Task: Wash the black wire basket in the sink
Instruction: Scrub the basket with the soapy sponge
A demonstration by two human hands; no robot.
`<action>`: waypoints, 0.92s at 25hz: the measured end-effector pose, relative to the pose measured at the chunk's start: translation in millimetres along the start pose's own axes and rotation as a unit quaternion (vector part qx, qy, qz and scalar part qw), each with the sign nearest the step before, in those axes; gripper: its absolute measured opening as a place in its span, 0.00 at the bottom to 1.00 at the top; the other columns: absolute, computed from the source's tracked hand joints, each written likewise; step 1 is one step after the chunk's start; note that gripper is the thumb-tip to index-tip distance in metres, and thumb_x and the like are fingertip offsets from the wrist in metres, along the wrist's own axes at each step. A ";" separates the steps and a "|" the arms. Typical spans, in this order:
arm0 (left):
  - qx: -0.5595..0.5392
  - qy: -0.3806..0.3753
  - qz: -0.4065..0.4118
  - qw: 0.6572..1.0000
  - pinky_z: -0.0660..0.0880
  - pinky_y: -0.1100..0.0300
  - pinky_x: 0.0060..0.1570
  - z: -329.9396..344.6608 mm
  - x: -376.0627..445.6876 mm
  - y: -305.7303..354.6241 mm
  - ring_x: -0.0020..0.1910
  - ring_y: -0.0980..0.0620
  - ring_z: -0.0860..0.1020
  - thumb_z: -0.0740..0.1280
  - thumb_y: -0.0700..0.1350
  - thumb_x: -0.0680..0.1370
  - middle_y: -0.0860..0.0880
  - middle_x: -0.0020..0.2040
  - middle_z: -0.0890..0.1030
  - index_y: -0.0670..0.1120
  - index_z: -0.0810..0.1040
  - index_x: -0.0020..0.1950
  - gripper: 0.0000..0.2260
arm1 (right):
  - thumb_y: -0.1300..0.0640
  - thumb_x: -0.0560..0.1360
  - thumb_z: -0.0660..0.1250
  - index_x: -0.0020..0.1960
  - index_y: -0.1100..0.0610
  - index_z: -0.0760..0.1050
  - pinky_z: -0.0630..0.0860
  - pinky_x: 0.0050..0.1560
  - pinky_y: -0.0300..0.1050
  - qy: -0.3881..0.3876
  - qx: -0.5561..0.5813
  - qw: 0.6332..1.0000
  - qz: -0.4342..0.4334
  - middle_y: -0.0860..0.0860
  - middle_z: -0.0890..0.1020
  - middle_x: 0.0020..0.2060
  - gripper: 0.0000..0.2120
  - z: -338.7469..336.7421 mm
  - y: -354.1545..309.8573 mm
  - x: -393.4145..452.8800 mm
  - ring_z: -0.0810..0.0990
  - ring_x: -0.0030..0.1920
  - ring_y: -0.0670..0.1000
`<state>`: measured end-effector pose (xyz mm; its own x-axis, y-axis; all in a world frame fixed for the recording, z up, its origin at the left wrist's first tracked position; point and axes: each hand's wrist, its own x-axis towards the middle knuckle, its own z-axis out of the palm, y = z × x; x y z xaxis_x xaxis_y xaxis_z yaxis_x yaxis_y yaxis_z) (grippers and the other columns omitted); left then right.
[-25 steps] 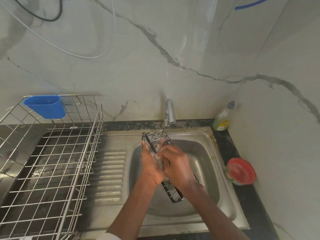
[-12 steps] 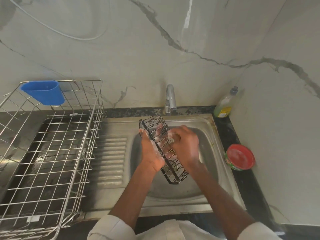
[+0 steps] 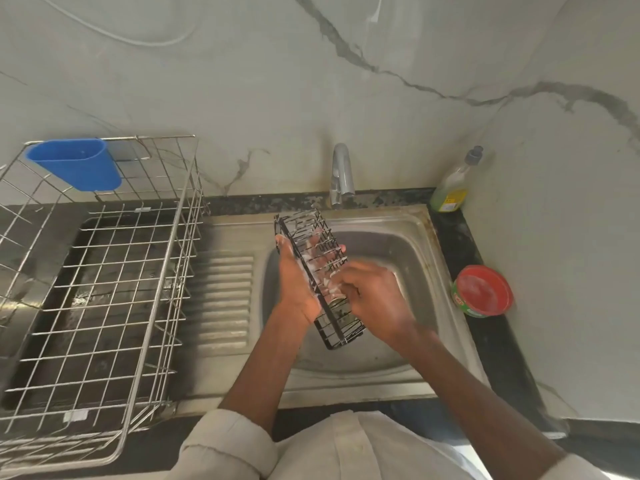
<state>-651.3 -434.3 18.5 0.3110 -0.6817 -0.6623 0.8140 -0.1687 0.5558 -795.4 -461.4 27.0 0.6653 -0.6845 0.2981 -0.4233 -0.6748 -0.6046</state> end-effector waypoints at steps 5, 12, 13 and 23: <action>0.058 -0.029 -0.017 0.998 0.80 0.33 0.60 5.1 -5.8 -20.3 0.62 0.37 0.84 0.48 0.78 0.78 0.39 0.62 0.86 0.48 0.83 0.68 0.42 | 0.74 0.76 0.65 0.47 0.58 0.85 0.82 0.45 0.40 0.088 0.023 0.987 0.135 0.48 0.84 0.44 0.15 -1.0 -0.7 56.9 0.82 0.42 0.46; 0.049 -0.052 0.000 0.997 0.83 0.35 0.51 3.3 -1.2 -12.5 0.63 0.35 0.83 0.46 0.79 0.78 0.40 0.66 0.84 0.58 0.78 0.74 0.39 | 0.70 0.79 0.67 0.54 0.56 0.85 0.74 0.42 0.25 0.038 -0.023 0.978 0.202 0.49 0.86 0.52 0.13 -12.7 5.1 64.2 0.80 0.45 0.43; 0.036 -0.045 0.001 0.998 0.83 0.35 0.51 -0.3 2.0 -10.9 0.63 0.35 0.83 0.46 0.79 0.78 0.40 0.66 0.84 0.55 0.79 0.72 0.40 | 0.70 0.78 0.68 0.54 0.57 0.85 0.69 0.38 0.21 0.028 -0.039 0.979 0.198 0.50 0.86 0.51 0.13 -14.3 6.4 46.6 0.79 0.43 0.43; 0.017 -0.054 -0.026 0.998 0.83 0.54 0.40 5.4 -2.6 -28.0 0.44 0.46 0.86 0.52 0.73 0.82 0.42 0.49 0.87 0.46 0.85 0.61 0.36 | 0.75 0.75 0.68 0.53 0.57 0.85 0.83 0.45 0.43 0.053 0.018 0.994 0.099 0.51 0.86 0.48 0.16 -3.6 -17.3 10.3 0.83 0.42 0.47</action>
<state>-677.6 -431.6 7.4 0.2132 -0.7435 -0.6338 0.8095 -0.2288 0.5407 -783.5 -457.7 43.2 0.5021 -0.8292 0.2455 -0.5162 -0.5152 -0.6842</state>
